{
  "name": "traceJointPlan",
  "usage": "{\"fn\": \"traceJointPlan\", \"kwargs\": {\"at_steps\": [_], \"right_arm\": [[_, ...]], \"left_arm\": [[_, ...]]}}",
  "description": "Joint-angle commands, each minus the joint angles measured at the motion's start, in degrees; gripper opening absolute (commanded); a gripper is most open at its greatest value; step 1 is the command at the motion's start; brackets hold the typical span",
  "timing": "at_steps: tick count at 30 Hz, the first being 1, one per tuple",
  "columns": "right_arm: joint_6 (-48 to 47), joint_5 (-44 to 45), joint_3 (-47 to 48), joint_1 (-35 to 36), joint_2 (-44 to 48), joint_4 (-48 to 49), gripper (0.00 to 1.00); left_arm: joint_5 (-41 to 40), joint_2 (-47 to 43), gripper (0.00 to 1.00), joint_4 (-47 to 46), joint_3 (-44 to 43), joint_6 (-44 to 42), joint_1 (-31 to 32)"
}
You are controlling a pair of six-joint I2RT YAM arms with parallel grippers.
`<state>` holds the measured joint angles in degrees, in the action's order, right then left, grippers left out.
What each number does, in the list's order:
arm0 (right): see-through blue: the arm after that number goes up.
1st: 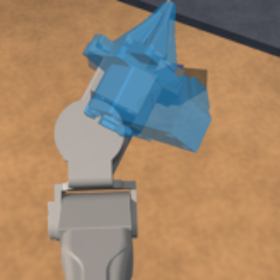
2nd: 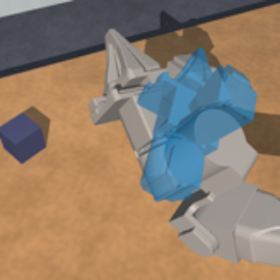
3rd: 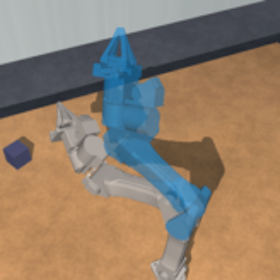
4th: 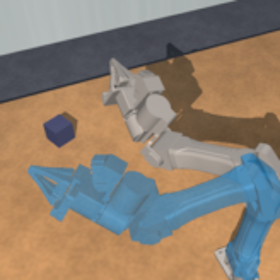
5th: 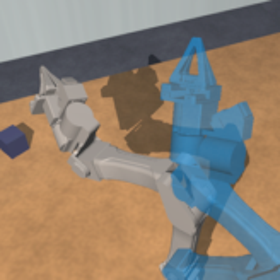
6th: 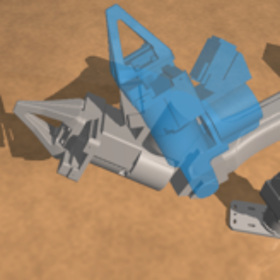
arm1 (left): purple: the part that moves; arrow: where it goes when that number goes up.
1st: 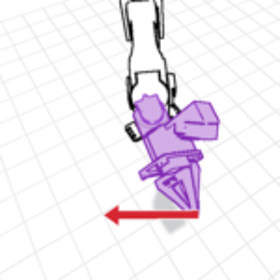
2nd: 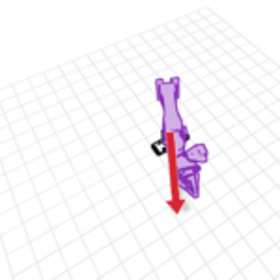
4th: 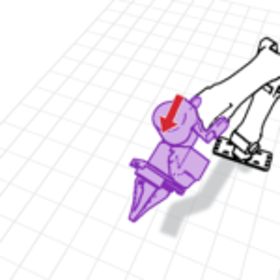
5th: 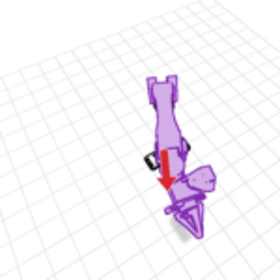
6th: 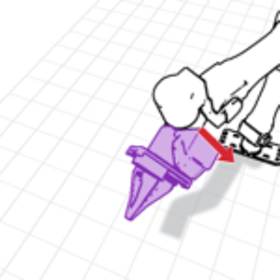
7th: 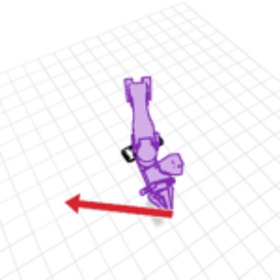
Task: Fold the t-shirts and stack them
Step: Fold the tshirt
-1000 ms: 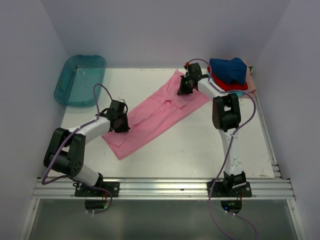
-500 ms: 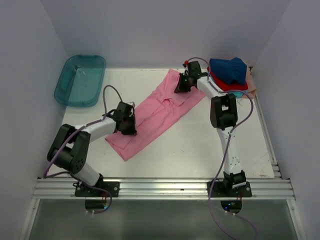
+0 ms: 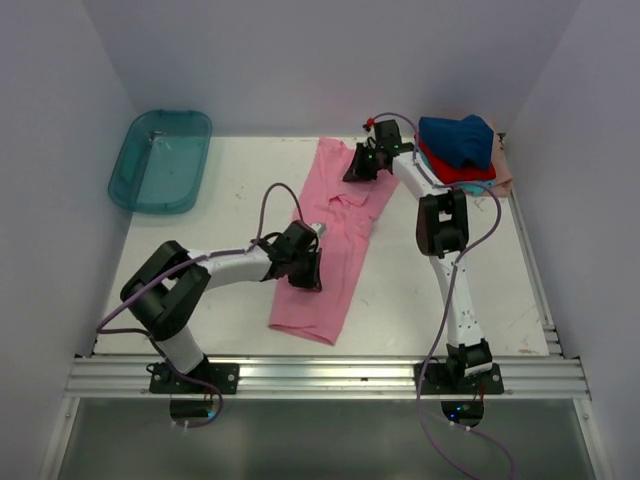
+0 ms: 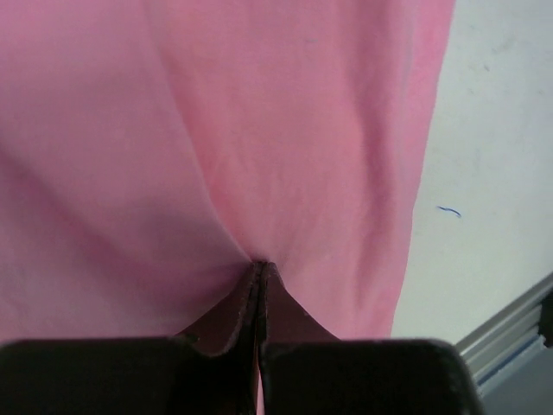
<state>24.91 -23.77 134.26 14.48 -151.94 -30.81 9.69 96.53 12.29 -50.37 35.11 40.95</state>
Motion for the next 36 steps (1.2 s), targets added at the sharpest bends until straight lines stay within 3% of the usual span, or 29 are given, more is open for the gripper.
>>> {"fn": "traceJointPlan", "kwargs": {"at_steps": [1, 11, 17, 20, 24, 25, 29, 31, 34, 35, 36], "right_arm": [[0.32, -0.57, 2.84, 0.20, -6.17, -5.05, 0.00], [2.60, -10.59, 3.73, -0.07, -8.46, -0.40, 0.00], [7.69, -19.63, -0.65, -0.24, -7.76, 12.94, 0.00], [15.06, -25.53, -6.95, -0.50, -5.48, 28.12, 0.00], [22.90, -25.20, -25.32, -0.59, 5.40, 64.27, 0.06], [22.99, -23.88, -30.67, -0.59, 7.60, 67.95, 0.08], [28.24, -22.99, -36.07, -1.21, 15.86, 82.36, 0.15], [29.14, -22.73, -40.10, -1.56, 19.03, 85.03, 0.25], [27.04, -21.67, -48.16, -1.56, 27.38, 84.51, 0.38], [26.60, -20.97, -51.00, -1.56, 30.18, 83.64, 0.43], [24.25, -19.75, -53.89, -1.56, 35.69, 79.28, 0.49]], "left_arm": [[2.79, 3.92, 0.00, 0.11, 0.10, 3.99, 6.05], [4.02, 6.30, 0.00, -4.30, 1.24, 9.01, 13.01], [2.62, 5.60, 0.00, -4.74, -0.78, 9.89, 14.68], [-0.53, 3.85, 0.00, -4.39, -1.83, 9.80, 15.04], [-8.45, -0.37, 0.00, -2.46, -5.43, 7.35, 15.04], [-9.51, -2.12, 0.00, -2.02, -7.18, 6.64, 15.04], [-20.12, -5.30, 0.00, -0.43, -12.29, 2.26, 14.25], [-22.25, -7.67, 0.00, 0.19, -14.31, 0.75, 13.90], [-26.56, -12.41, 0.13, 0.54, -14.32, -1.01, 13.63], [-28.31, -13.90, 0.29, 0.36, -13.71, -1.10, 13.63], [-29.46, -16.79, 0.75, 1.32, -13.01, -0.49, 13.63]]}}
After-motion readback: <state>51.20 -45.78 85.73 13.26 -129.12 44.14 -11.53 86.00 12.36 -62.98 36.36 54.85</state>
